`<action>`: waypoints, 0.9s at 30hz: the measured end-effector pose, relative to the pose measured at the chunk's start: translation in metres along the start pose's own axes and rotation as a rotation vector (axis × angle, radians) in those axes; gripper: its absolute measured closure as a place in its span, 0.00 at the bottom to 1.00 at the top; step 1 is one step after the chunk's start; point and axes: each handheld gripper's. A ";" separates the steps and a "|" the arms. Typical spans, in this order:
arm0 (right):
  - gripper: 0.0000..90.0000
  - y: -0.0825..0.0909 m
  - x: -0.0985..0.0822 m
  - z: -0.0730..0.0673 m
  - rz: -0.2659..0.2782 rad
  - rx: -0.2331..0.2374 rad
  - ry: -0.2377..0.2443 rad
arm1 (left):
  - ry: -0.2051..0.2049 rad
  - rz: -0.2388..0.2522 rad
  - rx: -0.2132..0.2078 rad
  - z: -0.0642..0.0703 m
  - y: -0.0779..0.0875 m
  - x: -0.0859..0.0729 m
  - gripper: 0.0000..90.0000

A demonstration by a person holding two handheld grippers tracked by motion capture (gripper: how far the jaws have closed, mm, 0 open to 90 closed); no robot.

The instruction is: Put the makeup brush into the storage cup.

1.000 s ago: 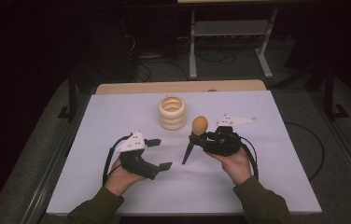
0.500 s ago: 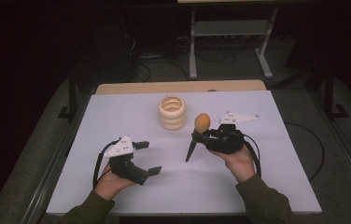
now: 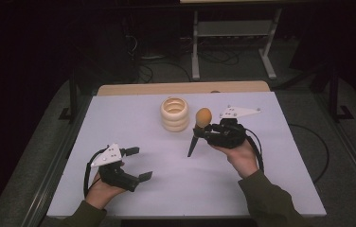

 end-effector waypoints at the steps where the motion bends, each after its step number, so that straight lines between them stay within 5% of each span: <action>1: 0.72 -0.001 0.002 0.001 0.003 0.002 0.004 | -0.001 0.005 0.001 0.000 0.001 -0.001 0.00; 27: 0.72 -0.014 0.023 0.015 0.017 -0.024 0.019 | 0.020 0.017 0.026 -0.004 0.014 -0.007 0.00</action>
Point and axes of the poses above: each handheld gripper's, and its own axes: y roughly backward along the jaws, x roughly out of its top, z roughly to its right, and after that the axes turned 7 degrees about y, right-handed
